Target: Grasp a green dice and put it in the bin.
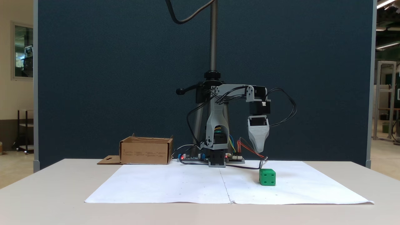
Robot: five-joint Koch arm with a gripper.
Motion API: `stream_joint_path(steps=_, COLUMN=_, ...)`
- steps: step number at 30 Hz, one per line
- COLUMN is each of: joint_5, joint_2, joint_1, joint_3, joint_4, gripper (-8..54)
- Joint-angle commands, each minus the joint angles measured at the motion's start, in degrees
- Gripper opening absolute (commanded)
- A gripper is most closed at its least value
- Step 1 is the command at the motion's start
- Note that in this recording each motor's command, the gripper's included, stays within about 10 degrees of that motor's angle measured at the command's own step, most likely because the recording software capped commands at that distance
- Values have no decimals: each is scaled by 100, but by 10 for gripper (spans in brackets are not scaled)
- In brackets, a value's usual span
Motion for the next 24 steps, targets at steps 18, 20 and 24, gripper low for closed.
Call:
stream_joint_path(steps=18, joint_5=712, joint_2=-686, joint_1=-325, joint_3=-255, joint_4=-580, gripper=427)
stream_joint_path(steps=20, joint_5=712, joint_2=-765, joint_1=-325, joint_3=-255, joint_4=-615, gripper=427)
stream_joint_path(steps=24, joint_5=712, joint_2=-940, joint_1=-325, joint_3=-246, joint_4=-703, gripper=427)
